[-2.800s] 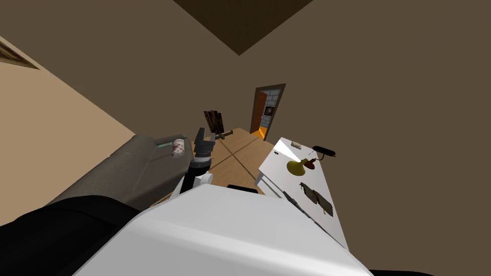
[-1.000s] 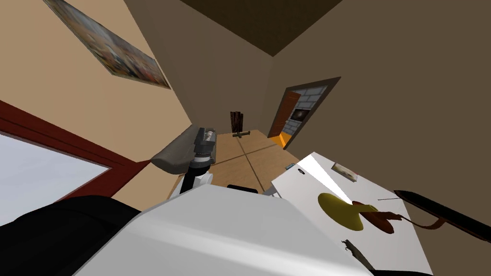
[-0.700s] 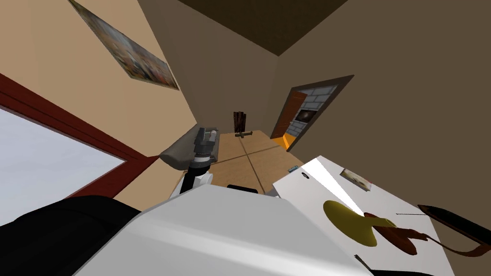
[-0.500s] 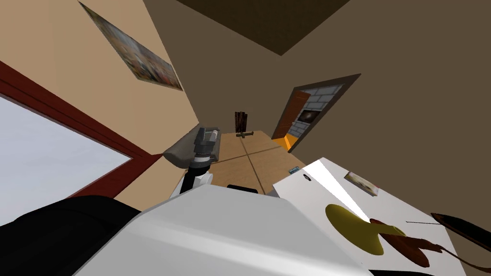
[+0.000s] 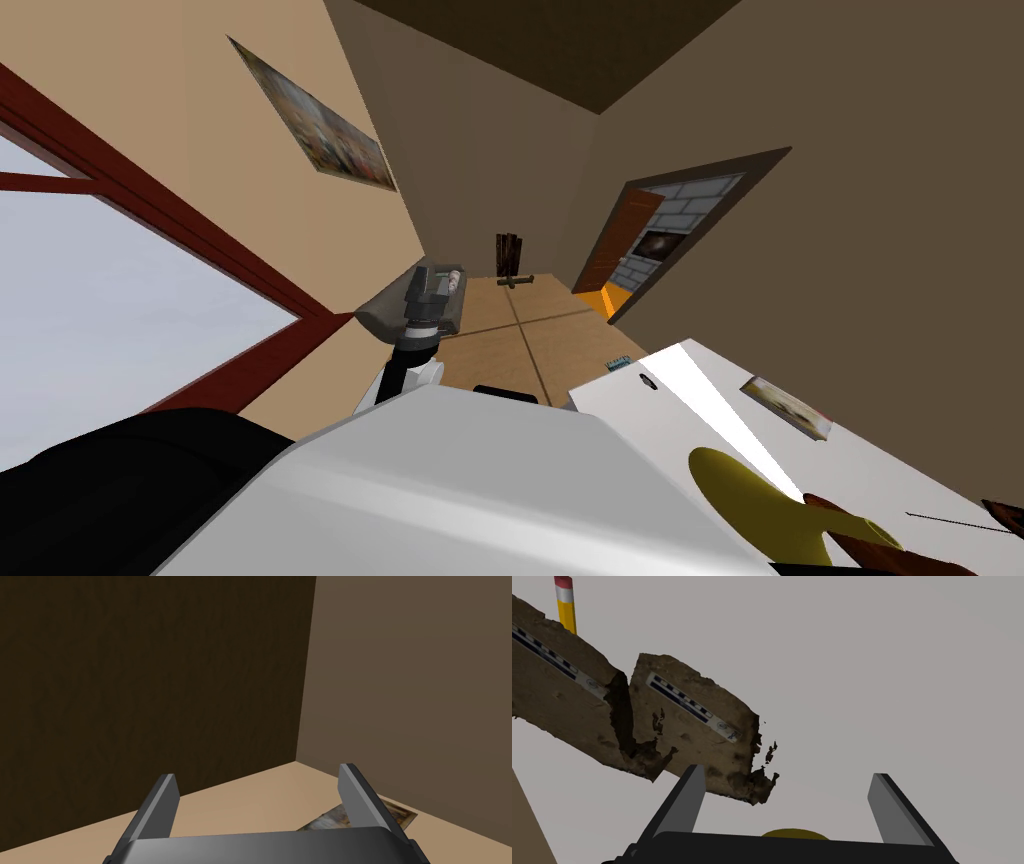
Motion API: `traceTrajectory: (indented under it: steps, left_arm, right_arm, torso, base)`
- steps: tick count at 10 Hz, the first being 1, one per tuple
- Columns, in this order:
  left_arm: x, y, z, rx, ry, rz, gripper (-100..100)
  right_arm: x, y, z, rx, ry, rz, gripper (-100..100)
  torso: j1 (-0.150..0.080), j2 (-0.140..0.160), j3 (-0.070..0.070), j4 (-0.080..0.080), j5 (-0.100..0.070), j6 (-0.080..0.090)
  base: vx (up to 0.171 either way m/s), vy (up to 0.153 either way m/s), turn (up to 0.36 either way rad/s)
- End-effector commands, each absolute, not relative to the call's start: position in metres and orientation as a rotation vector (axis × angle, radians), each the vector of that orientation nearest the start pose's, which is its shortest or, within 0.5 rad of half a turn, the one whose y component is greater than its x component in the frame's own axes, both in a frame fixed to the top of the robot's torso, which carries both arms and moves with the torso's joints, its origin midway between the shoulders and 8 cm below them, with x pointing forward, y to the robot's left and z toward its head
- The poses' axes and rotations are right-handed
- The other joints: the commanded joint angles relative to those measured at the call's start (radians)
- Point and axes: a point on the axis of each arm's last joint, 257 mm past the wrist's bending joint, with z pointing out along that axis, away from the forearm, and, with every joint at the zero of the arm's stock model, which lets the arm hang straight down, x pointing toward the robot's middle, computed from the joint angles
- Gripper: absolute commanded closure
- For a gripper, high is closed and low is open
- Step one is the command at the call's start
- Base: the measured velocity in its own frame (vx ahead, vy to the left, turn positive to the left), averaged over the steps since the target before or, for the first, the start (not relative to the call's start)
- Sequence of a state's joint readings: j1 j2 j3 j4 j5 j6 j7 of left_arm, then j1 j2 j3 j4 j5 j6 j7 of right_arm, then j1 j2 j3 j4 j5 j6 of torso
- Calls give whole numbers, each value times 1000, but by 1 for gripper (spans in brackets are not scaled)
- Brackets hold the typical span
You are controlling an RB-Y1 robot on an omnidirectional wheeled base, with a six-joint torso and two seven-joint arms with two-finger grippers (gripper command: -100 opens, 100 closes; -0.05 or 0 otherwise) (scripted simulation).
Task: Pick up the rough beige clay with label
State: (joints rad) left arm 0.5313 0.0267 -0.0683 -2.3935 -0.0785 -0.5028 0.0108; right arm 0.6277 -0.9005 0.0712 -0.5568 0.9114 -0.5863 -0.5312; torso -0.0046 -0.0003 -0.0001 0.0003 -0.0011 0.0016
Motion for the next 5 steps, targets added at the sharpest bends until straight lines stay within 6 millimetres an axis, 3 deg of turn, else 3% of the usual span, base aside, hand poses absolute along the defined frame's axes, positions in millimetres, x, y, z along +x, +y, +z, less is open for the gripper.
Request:
traceTrajectory:
  steps: [1, 3, 4, 5]
  left_arm:
    - [321, 244, 63, -533, 615, -1341, 0]
    - [321, 244, 63, -533, 615, -1341, 0]
    - [321, 244, 63, -533, 615, -1341, 0]
    - [321, 244, 63, -533, 615, -1341, 0]
  right_arm:
    - [-113, -667, -493, 1095, 2722, -214, -100]
    - [-116, -664, -495, 1101, 2726, -215, -100]
    - [-116, -664, -496, 1101, 2727, -216, 0]
    - [-137, -647, -504, 1095, 2749, -212, -100]
  torso:
    - [0, 0, 0, 0, 0, 0]
    - [-2, 0, 0, 0, 0, 0]
    - [1, 0, 0, 0, 0, 1]
    - [3, 0, 0, 0, 1, 1]
  base:
    - [-3, -78, 146]
    - [-3, -74, 107]
    - [0, -9, -4]
    - [-26, -23, 356]
